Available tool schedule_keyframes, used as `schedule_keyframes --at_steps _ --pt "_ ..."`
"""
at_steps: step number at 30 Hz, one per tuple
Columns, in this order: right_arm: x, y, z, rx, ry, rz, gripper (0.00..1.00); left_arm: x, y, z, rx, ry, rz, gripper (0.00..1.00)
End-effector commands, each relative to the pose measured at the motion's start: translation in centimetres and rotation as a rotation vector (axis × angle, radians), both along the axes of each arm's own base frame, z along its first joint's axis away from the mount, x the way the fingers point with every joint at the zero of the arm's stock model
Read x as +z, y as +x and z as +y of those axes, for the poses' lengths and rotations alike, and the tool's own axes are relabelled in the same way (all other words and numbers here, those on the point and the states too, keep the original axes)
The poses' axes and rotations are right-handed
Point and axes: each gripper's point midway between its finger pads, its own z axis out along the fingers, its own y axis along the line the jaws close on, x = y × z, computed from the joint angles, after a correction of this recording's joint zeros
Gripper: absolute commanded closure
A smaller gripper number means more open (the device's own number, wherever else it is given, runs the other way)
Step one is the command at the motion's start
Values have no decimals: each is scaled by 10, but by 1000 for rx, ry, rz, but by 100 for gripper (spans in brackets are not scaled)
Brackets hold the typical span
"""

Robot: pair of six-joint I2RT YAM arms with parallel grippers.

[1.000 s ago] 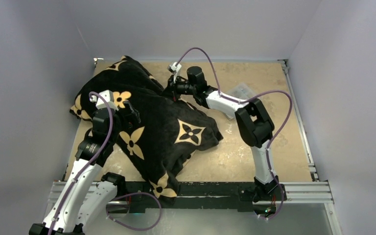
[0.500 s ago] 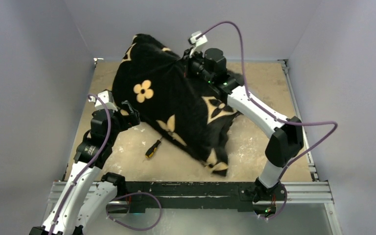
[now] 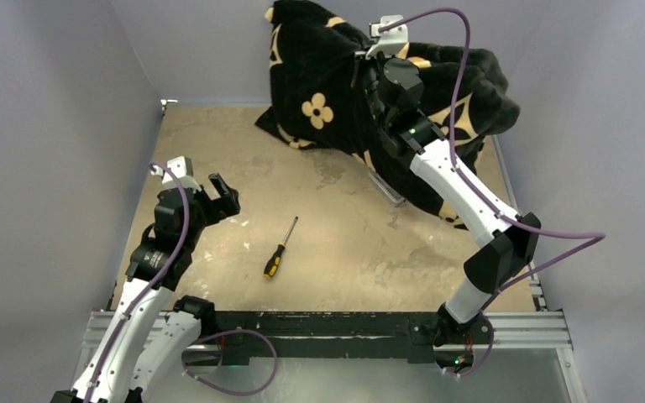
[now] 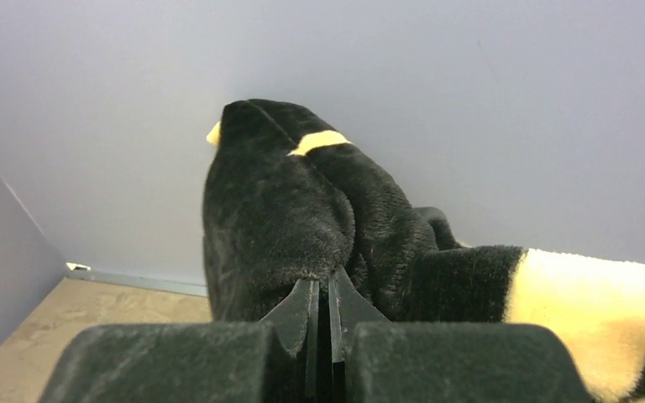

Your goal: Remove the pillowcase from the pillow

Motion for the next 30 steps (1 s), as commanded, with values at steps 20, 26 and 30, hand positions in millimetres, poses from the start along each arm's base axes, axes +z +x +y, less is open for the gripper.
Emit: schedule_keyframes --at_steps 20,26,30 --pt "-156 -81 246 742 41 239 74 14 0 12 60 11 -42 1" --pt "-87 -107 225 755 106 140 28 16 -1 16 81 12 -46 1" --pt "-48 -116 201 714 151 87 15 16 -1 15 77 8 -45 1"
